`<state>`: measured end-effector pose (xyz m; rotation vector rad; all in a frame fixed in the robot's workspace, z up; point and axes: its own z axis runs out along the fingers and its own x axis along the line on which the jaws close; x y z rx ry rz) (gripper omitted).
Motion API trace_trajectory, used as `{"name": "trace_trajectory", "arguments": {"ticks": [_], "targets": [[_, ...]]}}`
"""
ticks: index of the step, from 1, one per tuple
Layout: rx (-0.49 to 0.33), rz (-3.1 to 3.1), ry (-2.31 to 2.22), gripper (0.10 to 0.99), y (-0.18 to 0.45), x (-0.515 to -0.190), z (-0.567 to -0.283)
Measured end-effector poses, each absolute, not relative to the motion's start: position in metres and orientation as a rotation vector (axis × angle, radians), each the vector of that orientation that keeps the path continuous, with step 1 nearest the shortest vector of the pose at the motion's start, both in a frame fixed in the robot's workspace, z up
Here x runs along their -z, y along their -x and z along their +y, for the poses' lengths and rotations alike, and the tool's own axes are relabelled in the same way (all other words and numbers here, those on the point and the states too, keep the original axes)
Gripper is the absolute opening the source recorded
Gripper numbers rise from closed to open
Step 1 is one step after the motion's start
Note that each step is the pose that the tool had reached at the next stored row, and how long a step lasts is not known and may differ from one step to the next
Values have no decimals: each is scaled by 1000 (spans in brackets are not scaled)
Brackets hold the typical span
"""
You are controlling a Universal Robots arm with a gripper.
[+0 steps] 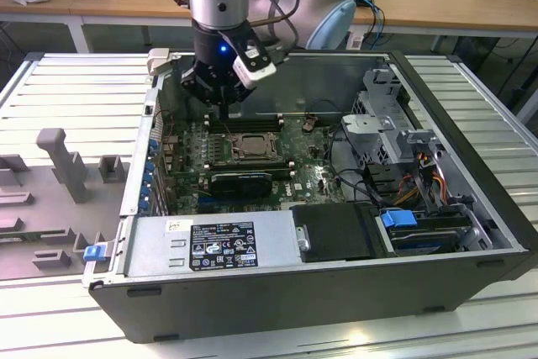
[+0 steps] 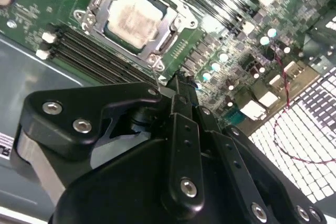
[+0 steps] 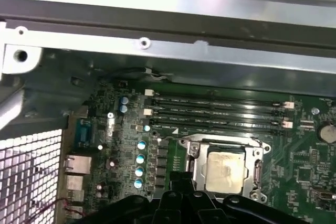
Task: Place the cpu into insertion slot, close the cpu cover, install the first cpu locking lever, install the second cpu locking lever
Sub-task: 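Install the first cpu locking lever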
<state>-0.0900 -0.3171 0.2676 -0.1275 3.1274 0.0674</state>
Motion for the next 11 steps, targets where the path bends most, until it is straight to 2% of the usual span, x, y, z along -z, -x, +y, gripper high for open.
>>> {"name": "trace_trajectory", "arguments": {"ticks": [11], "targets": [[-67,3127,127,106,113,-266,-317]]}}
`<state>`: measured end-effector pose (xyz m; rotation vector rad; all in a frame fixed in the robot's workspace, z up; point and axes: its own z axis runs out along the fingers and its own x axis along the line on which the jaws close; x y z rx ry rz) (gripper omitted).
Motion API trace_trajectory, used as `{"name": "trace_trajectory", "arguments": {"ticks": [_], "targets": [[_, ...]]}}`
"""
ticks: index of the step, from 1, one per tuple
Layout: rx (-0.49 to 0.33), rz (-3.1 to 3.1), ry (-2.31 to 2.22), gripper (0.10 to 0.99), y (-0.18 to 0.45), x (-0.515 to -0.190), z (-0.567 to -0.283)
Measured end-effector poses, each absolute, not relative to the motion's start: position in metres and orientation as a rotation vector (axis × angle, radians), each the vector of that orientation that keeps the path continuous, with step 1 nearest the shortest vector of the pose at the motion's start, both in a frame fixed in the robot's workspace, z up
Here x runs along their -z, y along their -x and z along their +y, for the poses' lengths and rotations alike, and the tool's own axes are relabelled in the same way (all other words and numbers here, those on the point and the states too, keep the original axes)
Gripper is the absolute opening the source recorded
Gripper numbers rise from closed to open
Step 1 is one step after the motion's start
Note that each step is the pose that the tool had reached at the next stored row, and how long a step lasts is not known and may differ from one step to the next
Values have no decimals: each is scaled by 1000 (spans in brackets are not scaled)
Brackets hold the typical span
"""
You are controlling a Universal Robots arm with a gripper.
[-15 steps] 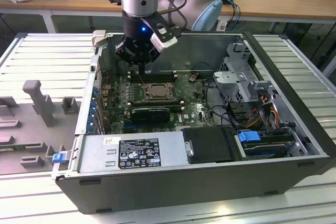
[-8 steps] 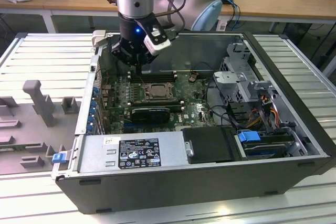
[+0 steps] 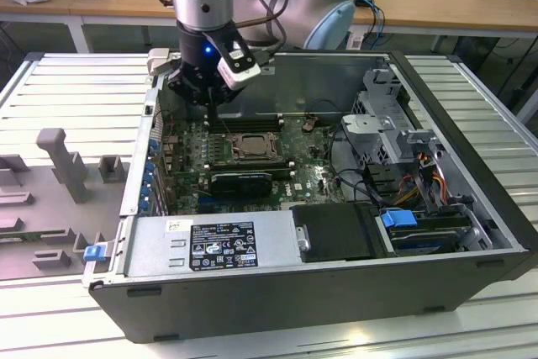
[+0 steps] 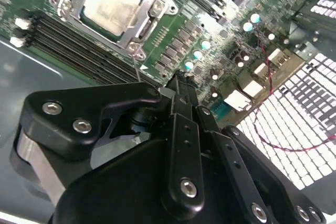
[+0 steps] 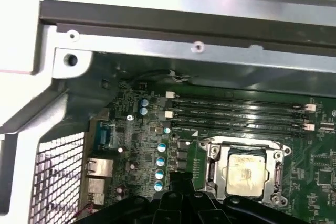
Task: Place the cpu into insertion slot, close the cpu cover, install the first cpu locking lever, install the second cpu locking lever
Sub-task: 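Install the first cpu locking lever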
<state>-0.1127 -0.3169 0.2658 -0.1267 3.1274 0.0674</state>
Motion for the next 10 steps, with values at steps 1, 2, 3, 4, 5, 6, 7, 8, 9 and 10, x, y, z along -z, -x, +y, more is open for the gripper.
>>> {"name": "trace_trajectory", "arguments": {"ticks": [1,2,3,4,5,6,7,8,9,10], "targets": [[-67,3127,126,106,114,-266,-317],[-67,3127,126,106,115,-265,-316],[-68,3127,126,106,116,-265,-314],[-68,3128,126,106,116,-265,-313],[-68,3127,126,106,116,-264,-311],[-68,3127,126,106,116,-264,-310],[-68,3127,126,106,116,-263,-308],[-68,3128,126,106,116,-263,-307],[-68,3127,126,106,116,-262,-304],[-68,3127,126,106,116,-261,-303]]}}
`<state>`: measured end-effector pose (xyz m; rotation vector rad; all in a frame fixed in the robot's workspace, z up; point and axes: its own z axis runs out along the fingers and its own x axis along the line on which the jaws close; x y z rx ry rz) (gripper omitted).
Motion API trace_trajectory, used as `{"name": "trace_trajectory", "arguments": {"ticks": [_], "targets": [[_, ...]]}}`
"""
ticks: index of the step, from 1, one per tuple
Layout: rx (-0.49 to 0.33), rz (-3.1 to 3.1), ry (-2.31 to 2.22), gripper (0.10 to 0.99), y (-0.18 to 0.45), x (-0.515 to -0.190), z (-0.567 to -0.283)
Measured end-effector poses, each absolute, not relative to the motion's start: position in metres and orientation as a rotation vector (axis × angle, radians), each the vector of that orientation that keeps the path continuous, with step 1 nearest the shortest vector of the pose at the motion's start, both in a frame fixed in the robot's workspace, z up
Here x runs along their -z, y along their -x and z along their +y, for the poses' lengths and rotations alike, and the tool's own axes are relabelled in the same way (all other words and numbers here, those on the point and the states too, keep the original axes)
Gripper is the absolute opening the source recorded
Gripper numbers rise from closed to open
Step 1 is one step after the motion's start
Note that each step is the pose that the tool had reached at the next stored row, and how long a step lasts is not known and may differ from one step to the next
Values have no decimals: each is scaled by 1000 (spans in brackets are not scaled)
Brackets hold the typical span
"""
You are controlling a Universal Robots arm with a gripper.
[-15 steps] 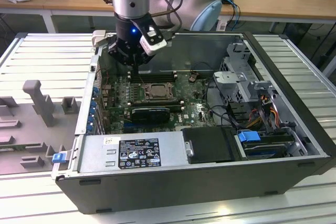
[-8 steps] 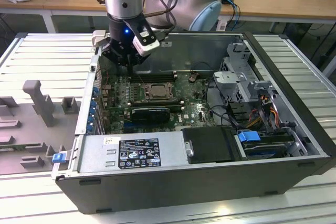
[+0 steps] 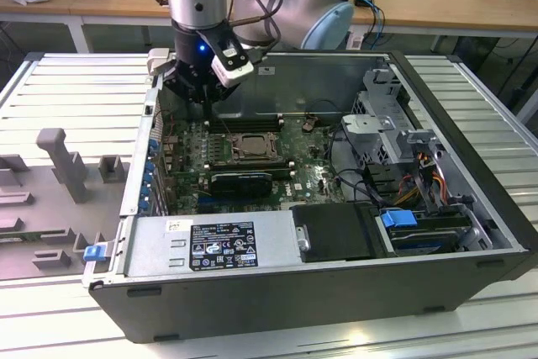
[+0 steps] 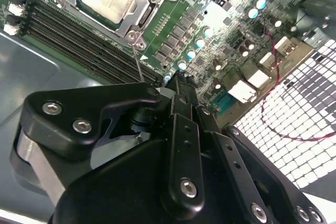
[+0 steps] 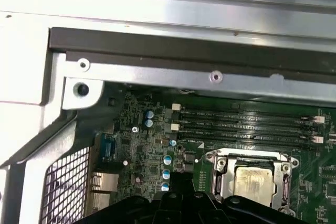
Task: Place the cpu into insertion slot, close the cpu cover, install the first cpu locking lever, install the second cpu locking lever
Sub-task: 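Install the first cpu locking lever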
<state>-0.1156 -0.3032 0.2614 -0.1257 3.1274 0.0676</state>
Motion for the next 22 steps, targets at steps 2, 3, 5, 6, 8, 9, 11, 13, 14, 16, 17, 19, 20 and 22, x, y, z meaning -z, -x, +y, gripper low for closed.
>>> {"name": "trace_trajectory", "arguments": {"ticks": [2,3,5,6,8,9,11,13,14,16,17,19,20,22], "targets": [[-68,3127,124,106,116,-261,-301],[-68,3128,120,106,116,-261,-299],[-68,3128,110,106,116,-260,-298],[-67,3128,108,106,116,-260,-296],[-68,3128,108,106,115,-259,-291],[-68,3128,108,106,111,-259,-291],[-68,3128,107,106,104,-259,-291],[-68,3128,106,106,93,-259,-291],[-68,3128,106,106,89,-259,-291],[-68,3128,105,106,80,-259,-291],[-68,3128,106,106,76,-259,-291],[-68,3128,106,106,66,-259,-291],[-68,3128,106,106,61,-258,-291],[-68,3128,105,106,49,-258,-291]]}}
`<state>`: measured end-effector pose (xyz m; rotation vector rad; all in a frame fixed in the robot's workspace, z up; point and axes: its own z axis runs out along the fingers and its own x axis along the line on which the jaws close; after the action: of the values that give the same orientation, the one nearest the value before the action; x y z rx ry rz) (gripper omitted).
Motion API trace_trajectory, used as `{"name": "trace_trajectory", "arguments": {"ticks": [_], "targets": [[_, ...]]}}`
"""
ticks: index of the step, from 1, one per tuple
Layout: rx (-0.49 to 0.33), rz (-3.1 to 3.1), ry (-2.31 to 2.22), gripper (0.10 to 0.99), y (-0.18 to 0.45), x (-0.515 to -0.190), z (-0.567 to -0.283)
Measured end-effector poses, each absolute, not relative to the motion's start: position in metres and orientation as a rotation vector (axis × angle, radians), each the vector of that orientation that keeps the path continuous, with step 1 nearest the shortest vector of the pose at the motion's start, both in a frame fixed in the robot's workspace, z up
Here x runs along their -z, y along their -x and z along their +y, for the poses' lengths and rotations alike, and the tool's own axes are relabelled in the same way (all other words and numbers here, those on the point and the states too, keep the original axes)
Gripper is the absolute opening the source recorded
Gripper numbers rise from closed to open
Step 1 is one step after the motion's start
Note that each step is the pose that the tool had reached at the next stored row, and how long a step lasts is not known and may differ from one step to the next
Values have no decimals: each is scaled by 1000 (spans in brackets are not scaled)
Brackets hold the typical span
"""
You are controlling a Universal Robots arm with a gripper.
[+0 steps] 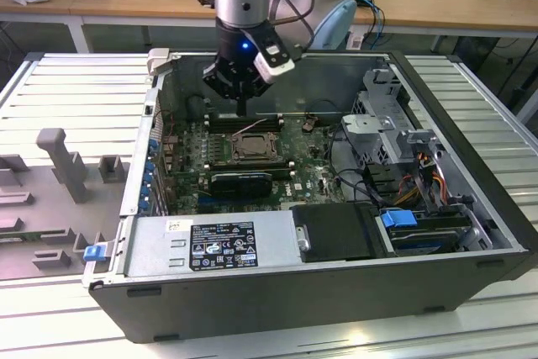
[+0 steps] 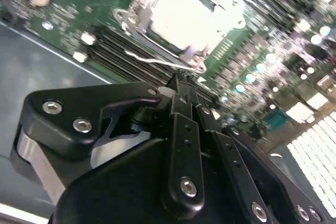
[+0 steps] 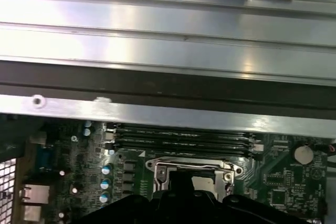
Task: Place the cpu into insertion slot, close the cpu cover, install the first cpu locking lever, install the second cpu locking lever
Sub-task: 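Install the first cpu locking lever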
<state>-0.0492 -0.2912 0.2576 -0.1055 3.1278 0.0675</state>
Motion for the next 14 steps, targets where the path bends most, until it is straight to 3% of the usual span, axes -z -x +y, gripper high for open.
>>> {"name": "trace_trajectory", "arguments": {"ticks": [4,14], "targets": [[-119,3124,104,106,47,-256,-293],[-143,3122,117,106,40,-236,-292]]}}
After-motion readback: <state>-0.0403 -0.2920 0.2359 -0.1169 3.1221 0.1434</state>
